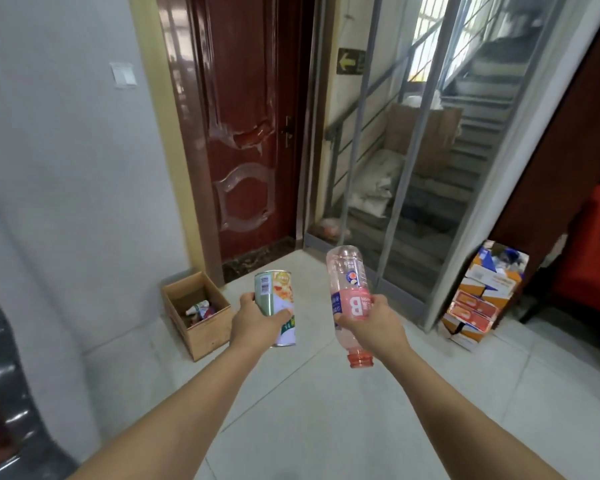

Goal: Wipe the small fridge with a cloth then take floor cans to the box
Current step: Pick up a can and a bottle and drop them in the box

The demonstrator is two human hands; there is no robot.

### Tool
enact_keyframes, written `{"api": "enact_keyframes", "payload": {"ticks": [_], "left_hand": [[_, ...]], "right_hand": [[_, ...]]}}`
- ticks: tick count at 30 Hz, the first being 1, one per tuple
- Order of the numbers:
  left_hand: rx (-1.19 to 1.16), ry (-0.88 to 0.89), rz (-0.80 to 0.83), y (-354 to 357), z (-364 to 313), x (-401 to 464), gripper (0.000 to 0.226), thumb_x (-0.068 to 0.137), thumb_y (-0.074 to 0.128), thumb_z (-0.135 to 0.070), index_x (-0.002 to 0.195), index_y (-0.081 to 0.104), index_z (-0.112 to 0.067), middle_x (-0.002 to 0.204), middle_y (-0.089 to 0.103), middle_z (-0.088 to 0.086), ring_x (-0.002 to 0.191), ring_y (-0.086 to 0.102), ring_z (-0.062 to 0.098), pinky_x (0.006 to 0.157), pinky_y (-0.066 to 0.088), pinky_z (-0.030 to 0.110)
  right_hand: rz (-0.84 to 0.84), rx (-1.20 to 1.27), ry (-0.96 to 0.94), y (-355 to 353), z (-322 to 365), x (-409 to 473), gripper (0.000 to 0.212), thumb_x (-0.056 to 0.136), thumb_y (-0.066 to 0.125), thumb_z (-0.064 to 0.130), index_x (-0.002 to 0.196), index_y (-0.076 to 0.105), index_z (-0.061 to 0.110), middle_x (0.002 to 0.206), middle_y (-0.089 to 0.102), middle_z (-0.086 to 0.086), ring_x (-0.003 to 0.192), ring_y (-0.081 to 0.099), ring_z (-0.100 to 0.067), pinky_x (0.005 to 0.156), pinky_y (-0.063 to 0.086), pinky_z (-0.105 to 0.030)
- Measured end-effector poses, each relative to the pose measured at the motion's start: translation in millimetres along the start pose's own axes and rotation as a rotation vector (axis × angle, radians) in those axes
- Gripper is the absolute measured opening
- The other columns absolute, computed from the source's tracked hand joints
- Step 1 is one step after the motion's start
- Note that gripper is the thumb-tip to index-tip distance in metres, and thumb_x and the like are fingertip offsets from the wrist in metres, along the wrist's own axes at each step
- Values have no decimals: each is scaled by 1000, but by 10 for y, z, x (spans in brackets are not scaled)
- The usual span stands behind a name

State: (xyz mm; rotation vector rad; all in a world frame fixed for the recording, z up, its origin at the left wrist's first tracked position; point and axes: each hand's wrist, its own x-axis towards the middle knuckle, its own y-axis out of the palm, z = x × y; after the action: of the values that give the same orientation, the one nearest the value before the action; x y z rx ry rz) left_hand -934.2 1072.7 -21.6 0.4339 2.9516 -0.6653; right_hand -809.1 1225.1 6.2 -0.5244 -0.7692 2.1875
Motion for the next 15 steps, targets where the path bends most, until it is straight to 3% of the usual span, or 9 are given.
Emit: {"api": "enact_keyframes", "payload": {"ticks": [3, 9, 15], "left_hand": [[-5, 22, 7, 270, -295, 497, 57, 69, 78, -34, 113, 44, -21, 101, 58, 2, 91, 60, 26, 82, 53, 41], [5, 52, -34, 830, -750, 1376, 54, 70, 78, -32, 111, 45, -20, 96, 57, -1, 82, 57, 20, 69, 48, 30], [15, -7, -115, 1516, -1112, 2243, 50, 73, 77, -33, 101, 37, -23, 91, 54, -2, 75, 55, 19, 64, 41, 26]], "right_hand": [[-6, 8, 6, -136, 85, 560, 69, 73, 75, 46, 124, 40, 16, 106, 56, 0, 85, 60, -17, 62, 48, -25], [-2, 25, -12, -331, 196, 1704, 67, 73, 76, 44, 122, 40, 16, 111, 59, -3, 92, 62, -20, 78, 55, -36], [63, 44, -45, -432, 204, 3059, 67, 73, 76, 44, 122, 39, 17, 113, 57, -3, 92, 61, -19, 76, 55, -34]]}}
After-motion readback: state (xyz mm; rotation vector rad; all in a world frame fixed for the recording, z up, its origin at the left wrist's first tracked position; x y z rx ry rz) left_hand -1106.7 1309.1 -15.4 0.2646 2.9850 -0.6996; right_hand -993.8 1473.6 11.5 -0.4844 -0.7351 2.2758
